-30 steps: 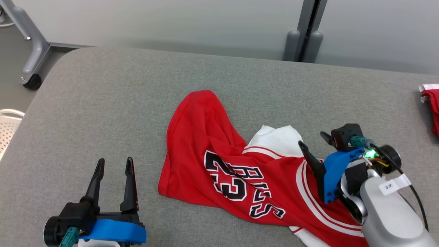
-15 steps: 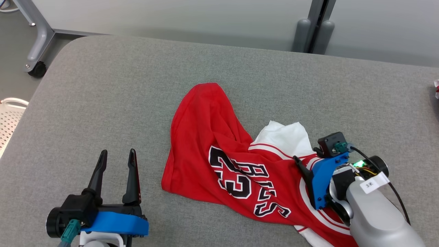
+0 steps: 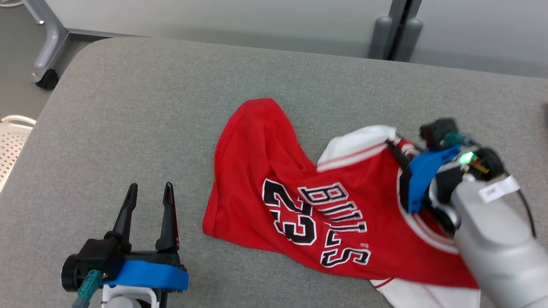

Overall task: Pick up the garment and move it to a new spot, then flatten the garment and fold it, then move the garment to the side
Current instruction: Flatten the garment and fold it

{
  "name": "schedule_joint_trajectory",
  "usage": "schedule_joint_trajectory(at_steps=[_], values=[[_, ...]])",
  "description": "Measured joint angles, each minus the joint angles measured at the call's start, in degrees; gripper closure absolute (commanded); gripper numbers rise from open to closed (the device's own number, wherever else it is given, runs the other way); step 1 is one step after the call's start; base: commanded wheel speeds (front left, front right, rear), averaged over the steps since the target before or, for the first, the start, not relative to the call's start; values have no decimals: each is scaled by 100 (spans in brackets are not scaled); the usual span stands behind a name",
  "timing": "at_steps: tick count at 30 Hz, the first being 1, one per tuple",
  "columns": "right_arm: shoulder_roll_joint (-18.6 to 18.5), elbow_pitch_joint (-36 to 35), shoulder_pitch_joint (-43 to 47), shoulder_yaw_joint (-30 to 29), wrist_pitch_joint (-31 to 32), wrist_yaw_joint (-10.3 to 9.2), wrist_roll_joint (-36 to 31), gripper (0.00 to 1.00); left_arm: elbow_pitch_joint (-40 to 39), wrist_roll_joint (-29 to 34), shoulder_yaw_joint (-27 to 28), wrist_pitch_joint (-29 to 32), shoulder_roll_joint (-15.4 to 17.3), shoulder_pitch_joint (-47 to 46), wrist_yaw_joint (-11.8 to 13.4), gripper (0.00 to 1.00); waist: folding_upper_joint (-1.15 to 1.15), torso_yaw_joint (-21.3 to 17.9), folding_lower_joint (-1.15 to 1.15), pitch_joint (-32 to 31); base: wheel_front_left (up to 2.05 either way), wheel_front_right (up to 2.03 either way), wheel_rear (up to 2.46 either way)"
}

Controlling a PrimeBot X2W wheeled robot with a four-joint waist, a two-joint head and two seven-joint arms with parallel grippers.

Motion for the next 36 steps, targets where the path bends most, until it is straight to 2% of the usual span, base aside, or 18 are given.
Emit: schedule_joint_trajectory(at_steps=[6,12,22,23,24,25,32,36], values=[[-333,274,-848,-279,-225,0,3,100,36,-58,-111,0,-1,-134,0,0,0,151,0,151,0,0,0],[-570,846,-1675,-563,-478,0,-191,100,68,-120,-257,0,0,-319,0,0,0,377,1,334,0,0,0],[-664,2065,-2546,-1226,-1196,1,-753,100,100,-219,-383,0,0,-435,0,0,0,629,0,597,0,0,0],[-651,2159,-2563,-1277,-1247,0,-806,92,105,-229,-388,0,0,-437,1,0,0,636,0,606,0,0,0],[-643,2217,-2569,-1317,-1306,1,-865,53,111,-242,-390,0,0,-440,1,0,1,636,1,611,0,0,0],[-633,2270,-2575,-1349,-1338,0,-931,0,121,-248,-391,0,0,-447,1,0,1,633,1,611,0,0,0],[-431,2297,-2368,-1362,-1649,0,-1082,0,148,-158,-297,0,0,-440,20,0,0,455,0,473,0,0,0],[-399,1944,-1958,-1403,-1707,0,-1062,0,134,-57,-181,0,0,-338,20,0,0,244,0,331,0,0,0]])
